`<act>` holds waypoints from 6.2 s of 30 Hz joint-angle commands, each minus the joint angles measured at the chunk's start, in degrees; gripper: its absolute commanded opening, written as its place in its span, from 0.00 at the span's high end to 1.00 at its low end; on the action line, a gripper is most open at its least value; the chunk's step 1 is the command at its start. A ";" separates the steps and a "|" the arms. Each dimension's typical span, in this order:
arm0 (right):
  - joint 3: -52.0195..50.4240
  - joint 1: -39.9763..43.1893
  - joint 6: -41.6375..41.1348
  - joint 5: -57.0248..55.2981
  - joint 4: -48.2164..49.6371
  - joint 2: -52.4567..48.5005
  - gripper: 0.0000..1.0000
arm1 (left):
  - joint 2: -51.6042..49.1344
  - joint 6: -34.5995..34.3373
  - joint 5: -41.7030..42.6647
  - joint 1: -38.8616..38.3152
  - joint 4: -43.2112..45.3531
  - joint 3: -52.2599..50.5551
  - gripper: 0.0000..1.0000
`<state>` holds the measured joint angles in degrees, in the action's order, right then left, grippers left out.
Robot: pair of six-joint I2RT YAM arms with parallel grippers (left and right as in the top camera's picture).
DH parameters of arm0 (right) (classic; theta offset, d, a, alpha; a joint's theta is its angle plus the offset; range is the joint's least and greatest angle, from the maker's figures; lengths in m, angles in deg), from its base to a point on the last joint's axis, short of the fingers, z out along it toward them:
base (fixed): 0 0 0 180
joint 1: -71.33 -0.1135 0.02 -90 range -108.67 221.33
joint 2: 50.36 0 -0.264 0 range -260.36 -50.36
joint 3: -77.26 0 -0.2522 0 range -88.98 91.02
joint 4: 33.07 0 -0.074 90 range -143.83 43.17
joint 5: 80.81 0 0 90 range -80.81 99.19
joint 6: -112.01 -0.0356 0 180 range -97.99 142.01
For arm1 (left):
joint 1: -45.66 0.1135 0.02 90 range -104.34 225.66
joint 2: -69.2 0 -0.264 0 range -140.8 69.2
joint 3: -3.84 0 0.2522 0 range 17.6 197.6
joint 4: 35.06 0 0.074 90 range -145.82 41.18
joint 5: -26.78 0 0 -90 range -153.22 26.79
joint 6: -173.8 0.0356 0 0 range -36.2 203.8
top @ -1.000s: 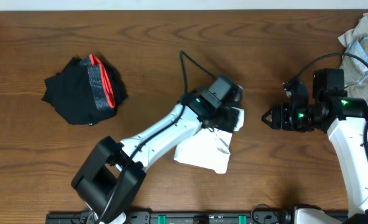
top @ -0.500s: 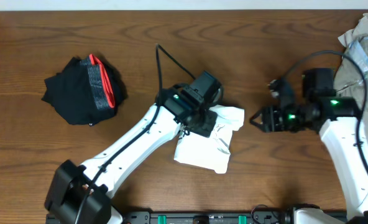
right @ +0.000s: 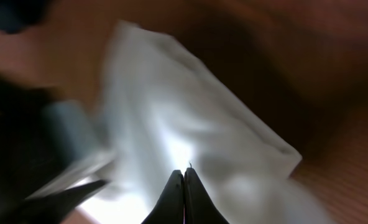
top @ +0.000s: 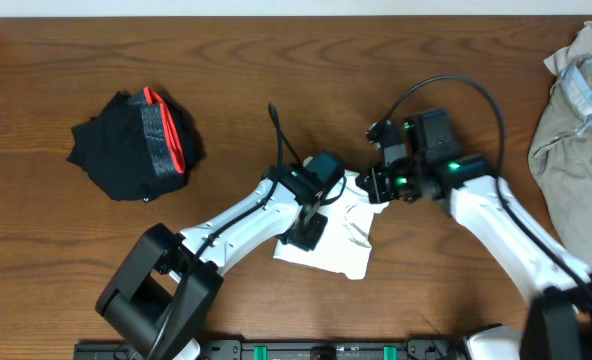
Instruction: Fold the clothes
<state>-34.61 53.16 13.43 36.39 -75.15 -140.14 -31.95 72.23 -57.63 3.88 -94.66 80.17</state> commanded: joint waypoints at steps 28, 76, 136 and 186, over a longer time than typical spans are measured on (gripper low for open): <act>0.44 11.23 5.46 2.91 -12.11 4.09 0.65 | 5.53 -0.33 -7.54 2.71 -7.76 4.02 0.62; -21.18 0.42 -19.15 3.45 -0.76 31.30 0.93 | 5.25 4.46 1.73 6.36 13.20 8.07 0.42; -18.99 12.59 -6.60 1.36 -6.99 29.83 0.36 | -1.99 9.90 21.75 11.61 8.72 5.14 0.02; -18.99 12.92 -9.20 -0.87 -11.13 29.81 0.40 | 1.33 9.16 39.85 76.48 8.63 14.32 0.57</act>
<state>-54.54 65.66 5.67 35.87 -86.36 -110.83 -25.91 80.95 -18.73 77.25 -84.74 94.35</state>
